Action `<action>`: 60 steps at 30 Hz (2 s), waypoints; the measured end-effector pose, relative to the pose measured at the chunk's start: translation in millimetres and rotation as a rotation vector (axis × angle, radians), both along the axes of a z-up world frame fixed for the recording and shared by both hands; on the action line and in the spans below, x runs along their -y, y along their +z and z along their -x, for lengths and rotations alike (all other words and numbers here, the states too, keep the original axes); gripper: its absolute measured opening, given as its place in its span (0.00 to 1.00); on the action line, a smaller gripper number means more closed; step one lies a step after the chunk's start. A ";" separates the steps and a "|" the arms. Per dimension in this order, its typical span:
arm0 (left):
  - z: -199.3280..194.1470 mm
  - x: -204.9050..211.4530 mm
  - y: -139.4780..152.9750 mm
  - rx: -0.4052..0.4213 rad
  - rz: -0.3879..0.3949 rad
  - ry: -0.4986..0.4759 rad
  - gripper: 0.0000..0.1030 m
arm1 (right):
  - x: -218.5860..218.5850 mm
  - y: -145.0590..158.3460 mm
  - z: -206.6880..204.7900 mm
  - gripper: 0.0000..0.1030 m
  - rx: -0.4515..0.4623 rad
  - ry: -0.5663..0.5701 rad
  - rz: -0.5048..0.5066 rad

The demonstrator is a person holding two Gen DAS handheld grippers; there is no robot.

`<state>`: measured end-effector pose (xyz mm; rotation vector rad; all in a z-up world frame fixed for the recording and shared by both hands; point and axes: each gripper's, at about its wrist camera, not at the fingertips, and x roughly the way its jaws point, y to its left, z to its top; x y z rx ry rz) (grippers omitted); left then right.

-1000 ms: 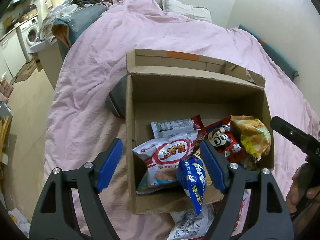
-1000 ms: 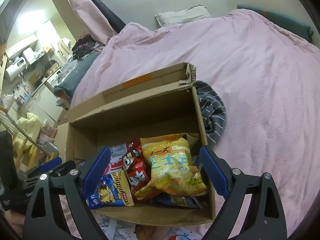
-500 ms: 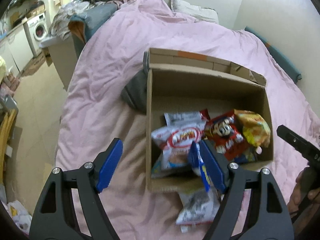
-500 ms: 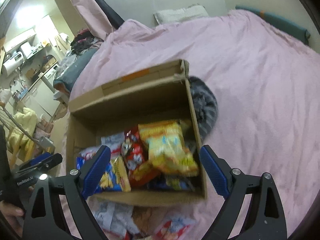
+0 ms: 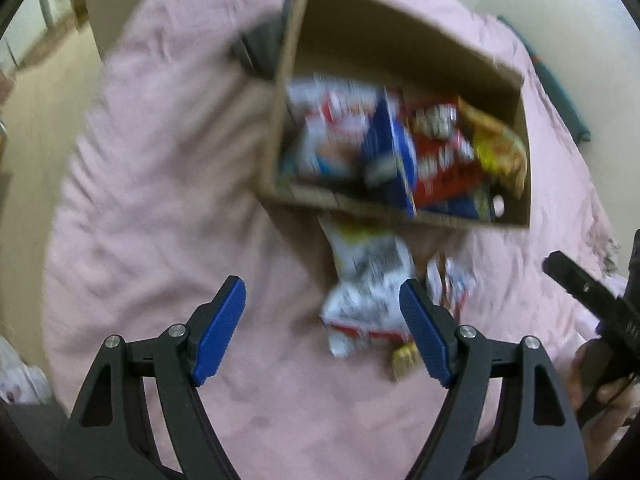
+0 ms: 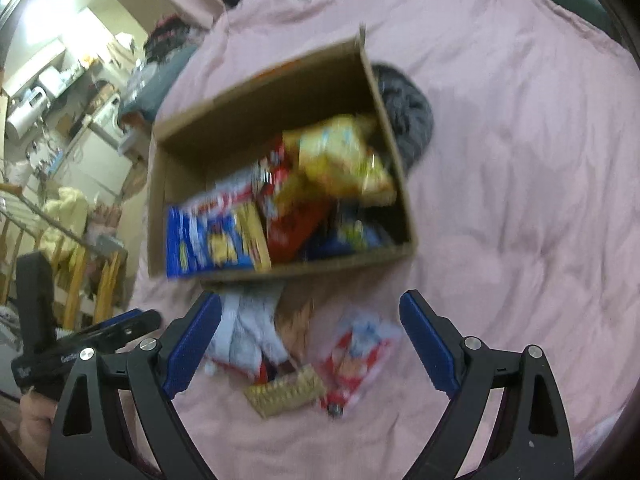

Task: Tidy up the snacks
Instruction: 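Grasp the white-and-red chip bag with left tool while right tool grasps green bar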

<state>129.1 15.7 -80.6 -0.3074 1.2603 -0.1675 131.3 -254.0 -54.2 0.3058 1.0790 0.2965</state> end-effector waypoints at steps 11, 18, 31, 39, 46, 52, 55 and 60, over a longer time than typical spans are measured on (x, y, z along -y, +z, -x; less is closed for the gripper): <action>-22.0 51.2 -37.6 -0.044 -0.032 -0.102 0.69 | 7.7 -11.2 13.8 0.90 -0.038 -0.033 0.000; -26.1 68.9 -44.8 -0.053 -0.035 -0.158 0.48 | 18.5 -21.2 17.3 0.90 -0.075 -0.045 0.013; 6.1 50.0 -6.1 -0.008 0.004 -0.182 0.30 | -2.1 -59.8 11.0 0.89 -0.282 0.020 -0.129; 23.8 27.6 6.3 0.022 -0.002 -0.128 0.30 | -27.2 -98.9 14.8 0.56 -0.457 0.006 -0.195; 26.2 6.7 9.5 0.039 -0.007 -0.093 0.29 | -45.9 -110.0 10.7 0.55 -0.471 -0.027 -0.111; 28.9 -2.6 9.0 0.042 -0.015 -0.083 0.29 | -48.6 -101.9 19.0 0.38 -0.433 0.020 -0.081; 29.3 -3.4 10.6 0.040 -0.010 -0.080 0.29 | -41.7 -90.8 33.5 0.33 -0.403 0.020 -0.107; 35.8 -1.2 20.4 0.055 0.022 -0.082 0.29 | -27.4 -62.8 53.7 0.31 -0.346 0.038 -0.103</action>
